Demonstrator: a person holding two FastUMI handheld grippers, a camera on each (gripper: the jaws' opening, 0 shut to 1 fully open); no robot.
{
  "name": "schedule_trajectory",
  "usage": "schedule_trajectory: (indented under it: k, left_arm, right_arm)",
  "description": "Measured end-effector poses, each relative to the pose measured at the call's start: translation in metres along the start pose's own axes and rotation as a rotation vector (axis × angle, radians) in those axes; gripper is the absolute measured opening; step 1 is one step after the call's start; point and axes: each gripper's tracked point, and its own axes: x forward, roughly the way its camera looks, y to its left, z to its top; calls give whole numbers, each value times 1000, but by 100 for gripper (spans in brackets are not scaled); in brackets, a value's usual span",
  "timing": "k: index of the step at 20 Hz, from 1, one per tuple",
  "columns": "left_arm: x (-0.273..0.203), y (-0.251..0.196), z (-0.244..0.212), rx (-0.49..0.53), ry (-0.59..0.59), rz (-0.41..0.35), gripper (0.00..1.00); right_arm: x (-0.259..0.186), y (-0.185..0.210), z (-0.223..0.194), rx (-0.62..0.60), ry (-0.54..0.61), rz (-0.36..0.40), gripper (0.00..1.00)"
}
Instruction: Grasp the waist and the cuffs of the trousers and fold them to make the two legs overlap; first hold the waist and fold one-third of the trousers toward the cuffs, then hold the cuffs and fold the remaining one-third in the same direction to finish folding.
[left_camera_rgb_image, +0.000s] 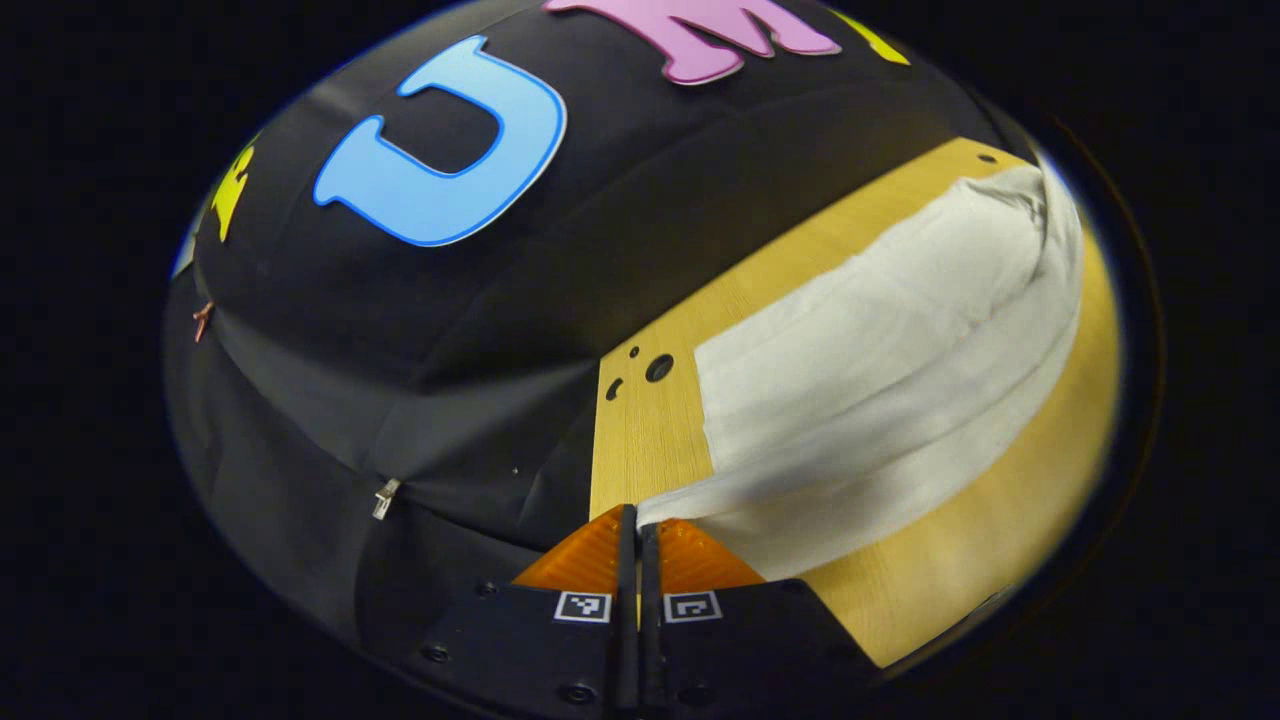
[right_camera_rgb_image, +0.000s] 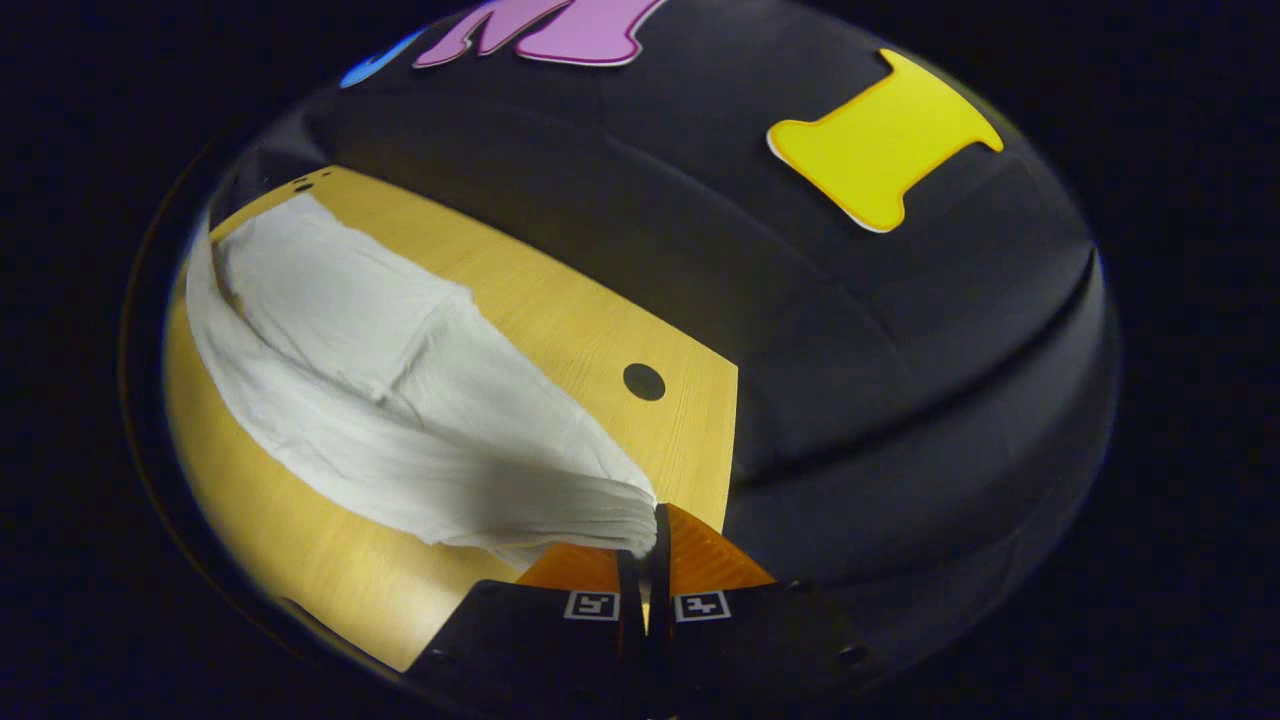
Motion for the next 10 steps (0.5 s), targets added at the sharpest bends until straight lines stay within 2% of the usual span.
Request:
schedule_trajectory:
  k: [4, 10]
  left_arm:
    - [53, 13, 45, -152, -41, -7, 5]
    - [125, 7, 61, -310, -23, -17, 5]
  right_arm:
    - [-35, -9, 54, 206, -18, 2, 5]
    - [-45, -30, 90, 446, 34, -2, 5]
